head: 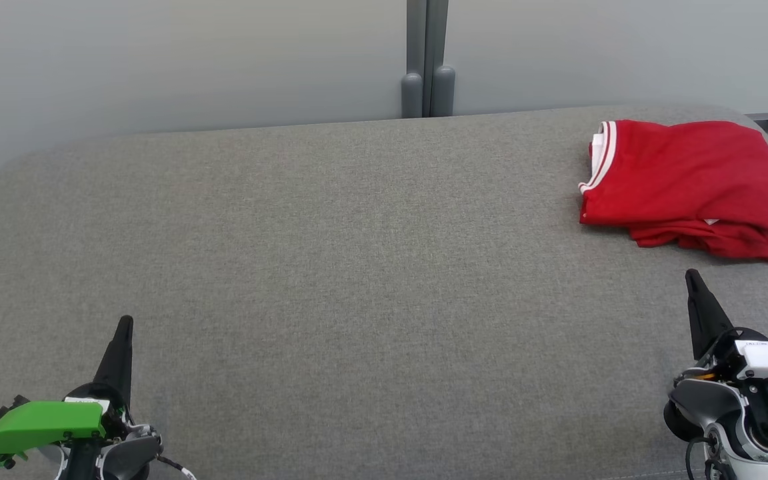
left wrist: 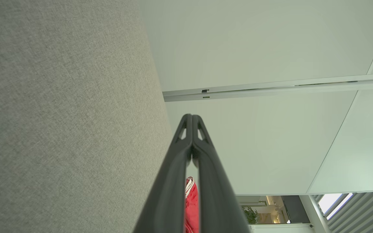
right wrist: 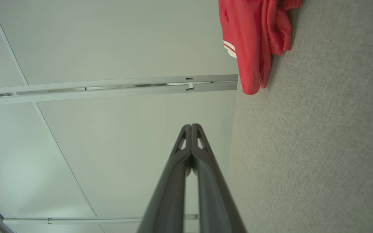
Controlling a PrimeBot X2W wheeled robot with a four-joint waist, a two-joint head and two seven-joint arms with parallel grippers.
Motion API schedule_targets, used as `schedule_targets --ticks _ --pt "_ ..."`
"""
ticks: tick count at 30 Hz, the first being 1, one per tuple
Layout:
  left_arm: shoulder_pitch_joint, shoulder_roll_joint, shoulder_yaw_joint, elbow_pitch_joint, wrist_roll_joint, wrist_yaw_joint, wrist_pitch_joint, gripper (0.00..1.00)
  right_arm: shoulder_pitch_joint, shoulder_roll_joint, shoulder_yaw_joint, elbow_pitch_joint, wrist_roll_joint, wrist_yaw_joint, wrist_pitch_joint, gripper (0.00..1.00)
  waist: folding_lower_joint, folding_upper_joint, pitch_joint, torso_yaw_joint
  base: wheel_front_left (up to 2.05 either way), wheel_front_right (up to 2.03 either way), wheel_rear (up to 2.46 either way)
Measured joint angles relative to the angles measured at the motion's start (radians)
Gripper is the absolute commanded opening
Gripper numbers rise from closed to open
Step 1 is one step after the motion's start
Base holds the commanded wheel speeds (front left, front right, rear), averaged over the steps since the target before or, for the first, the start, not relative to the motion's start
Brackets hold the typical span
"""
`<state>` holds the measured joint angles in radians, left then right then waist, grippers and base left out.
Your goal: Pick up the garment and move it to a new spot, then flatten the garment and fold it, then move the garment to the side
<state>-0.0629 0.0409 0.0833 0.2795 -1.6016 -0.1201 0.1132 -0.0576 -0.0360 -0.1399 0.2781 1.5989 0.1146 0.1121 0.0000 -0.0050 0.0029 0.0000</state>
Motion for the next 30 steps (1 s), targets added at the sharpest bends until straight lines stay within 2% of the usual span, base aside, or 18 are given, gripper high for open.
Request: schedule_targets --ticks 30 --pt "0.0 0.0 0.0 -0.001 0.0 0.0 0.0 0.0 0.0 0.0 0.0 0.0 0.002 0.0 0.0 0.0 0.0 0.0 0.0 0.0 0.0 0.0 0.0"
